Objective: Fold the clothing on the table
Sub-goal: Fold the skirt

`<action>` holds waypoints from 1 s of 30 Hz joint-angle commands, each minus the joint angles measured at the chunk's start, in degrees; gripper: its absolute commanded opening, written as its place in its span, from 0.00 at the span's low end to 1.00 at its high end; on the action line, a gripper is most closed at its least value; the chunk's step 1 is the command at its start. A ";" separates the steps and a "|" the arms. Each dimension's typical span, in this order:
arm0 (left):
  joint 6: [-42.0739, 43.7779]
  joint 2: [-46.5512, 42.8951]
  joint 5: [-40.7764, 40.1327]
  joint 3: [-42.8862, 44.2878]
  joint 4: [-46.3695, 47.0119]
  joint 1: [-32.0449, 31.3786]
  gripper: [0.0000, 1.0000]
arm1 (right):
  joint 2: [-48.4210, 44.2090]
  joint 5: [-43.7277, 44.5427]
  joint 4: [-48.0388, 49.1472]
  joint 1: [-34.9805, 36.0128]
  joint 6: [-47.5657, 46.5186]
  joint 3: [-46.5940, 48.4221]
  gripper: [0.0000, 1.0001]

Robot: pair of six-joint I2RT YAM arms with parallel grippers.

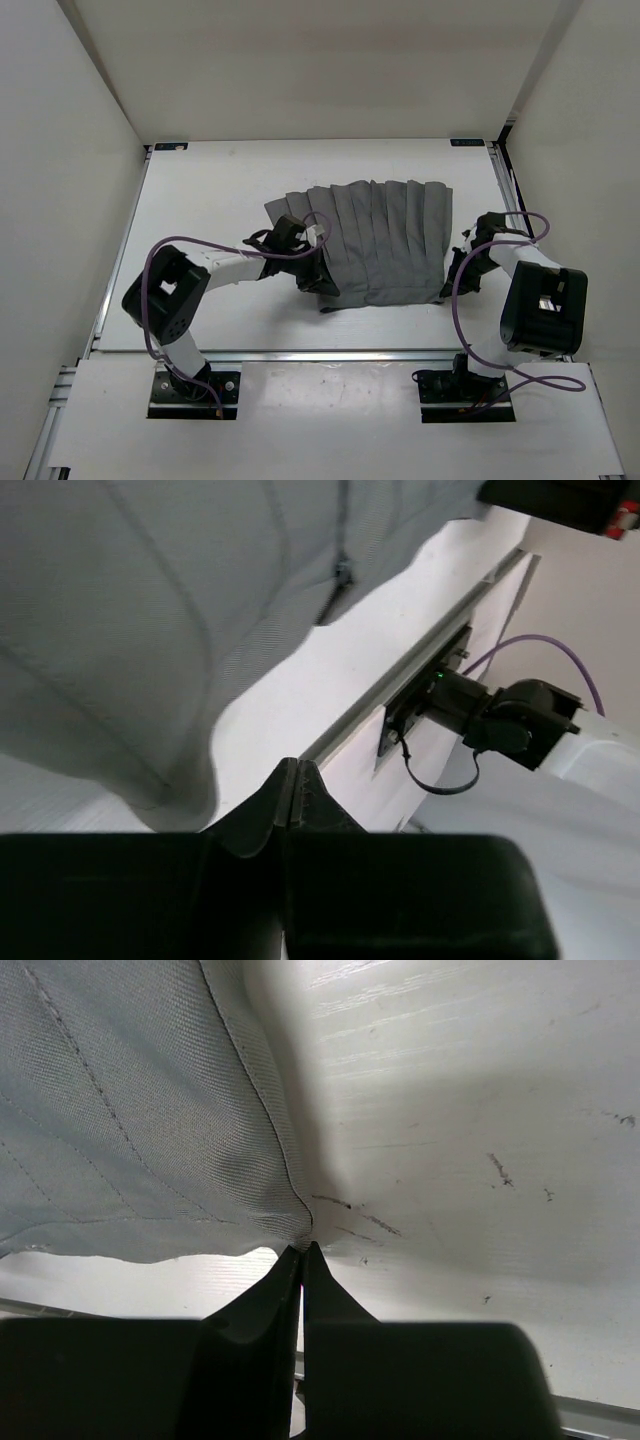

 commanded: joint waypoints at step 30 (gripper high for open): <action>3.31 -11.04 -13.51 -11.40 -2.53 1.31 0.56 | 2.49 -1.46 0.48 -2.28 -0.56 3.64 0.00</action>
